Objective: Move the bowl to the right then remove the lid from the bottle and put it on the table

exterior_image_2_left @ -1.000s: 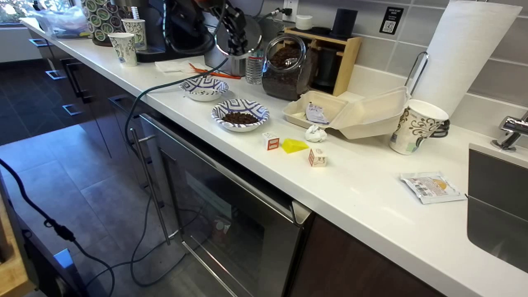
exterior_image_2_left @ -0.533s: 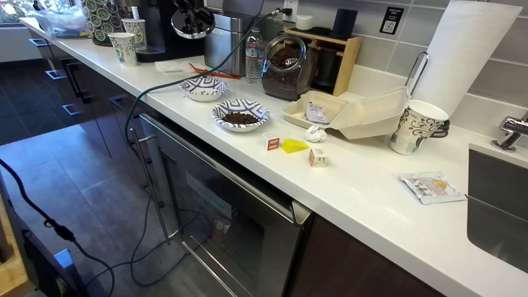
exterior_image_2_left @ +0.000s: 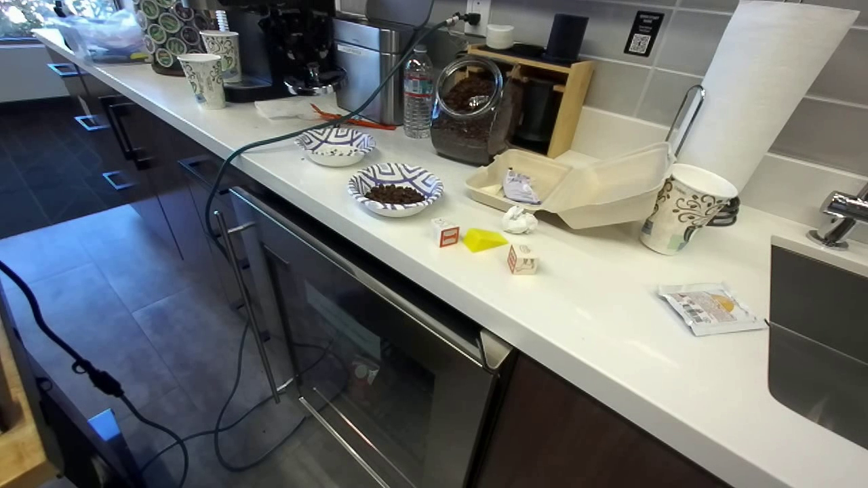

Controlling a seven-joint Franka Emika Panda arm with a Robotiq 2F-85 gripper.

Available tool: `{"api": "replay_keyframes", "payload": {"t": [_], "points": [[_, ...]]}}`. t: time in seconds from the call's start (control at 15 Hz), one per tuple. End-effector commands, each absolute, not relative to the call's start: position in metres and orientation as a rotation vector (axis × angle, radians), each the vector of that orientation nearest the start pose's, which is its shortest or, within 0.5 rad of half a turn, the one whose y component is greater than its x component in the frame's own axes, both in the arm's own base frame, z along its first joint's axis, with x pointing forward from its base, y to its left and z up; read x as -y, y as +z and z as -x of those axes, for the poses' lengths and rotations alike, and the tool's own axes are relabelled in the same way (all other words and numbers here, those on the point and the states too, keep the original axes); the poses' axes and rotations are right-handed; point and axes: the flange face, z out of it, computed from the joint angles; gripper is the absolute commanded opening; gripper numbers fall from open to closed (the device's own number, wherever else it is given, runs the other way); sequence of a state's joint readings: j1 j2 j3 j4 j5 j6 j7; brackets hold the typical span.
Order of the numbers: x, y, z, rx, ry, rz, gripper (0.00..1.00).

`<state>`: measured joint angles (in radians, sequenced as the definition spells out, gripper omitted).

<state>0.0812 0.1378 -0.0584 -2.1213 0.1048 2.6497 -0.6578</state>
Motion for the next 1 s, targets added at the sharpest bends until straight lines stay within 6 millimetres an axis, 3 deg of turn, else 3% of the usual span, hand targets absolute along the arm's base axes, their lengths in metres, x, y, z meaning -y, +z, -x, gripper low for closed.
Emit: {"api": "replay_keyframes", "payload": {"t": [0.0,0.27,0.47,0.93], "points": [[-0.035,0.401,-0.615,1.096,-0.568,3.125,0.21],[-0.082,0.423,-0.611,1.242,-0.53,3.111,0.21],[-0.104,0.426,-0.61,1.263,-0.526,3.039,0.21],[-0.097,0.394,-0.613,1.126,-0.673,2.95,0.21]]}}
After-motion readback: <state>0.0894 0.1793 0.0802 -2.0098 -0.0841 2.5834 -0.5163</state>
